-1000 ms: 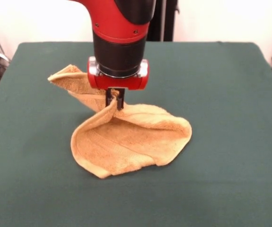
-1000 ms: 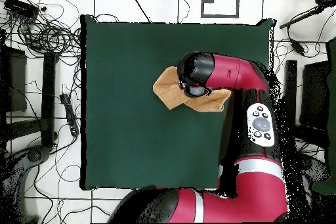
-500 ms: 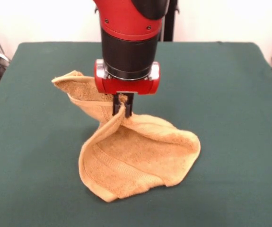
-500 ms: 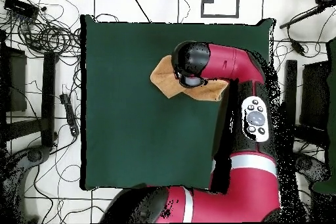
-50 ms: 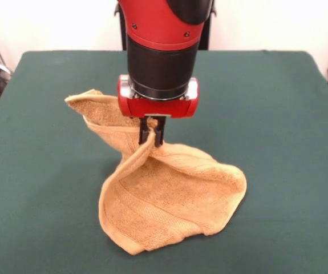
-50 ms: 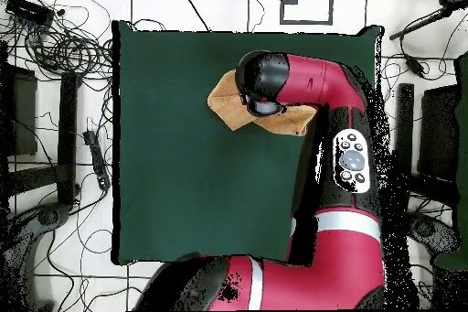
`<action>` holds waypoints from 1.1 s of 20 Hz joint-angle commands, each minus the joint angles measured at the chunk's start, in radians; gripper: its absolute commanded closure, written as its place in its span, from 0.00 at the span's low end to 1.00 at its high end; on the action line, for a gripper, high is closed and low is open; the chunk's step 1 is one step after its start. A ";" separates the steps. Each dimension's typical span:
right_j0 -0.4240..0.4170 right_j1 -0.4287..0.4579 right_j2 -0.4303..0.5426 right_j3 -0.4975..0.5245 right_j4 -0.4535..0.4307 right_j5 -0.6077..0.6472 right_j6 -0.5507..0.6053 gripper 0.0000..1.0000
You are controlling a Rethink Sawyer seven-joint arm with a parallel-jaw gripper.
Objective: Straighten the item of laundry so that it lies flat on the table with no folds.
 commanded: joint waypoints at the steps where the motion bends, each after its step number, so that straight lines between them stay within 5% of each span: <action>1: 0.035 0.033 0.045 0.086 0.051 -0.054 0.223 1.00; 22: 0.023 0.007 0.040 0.198 0.040 -0.195 0.200 1.00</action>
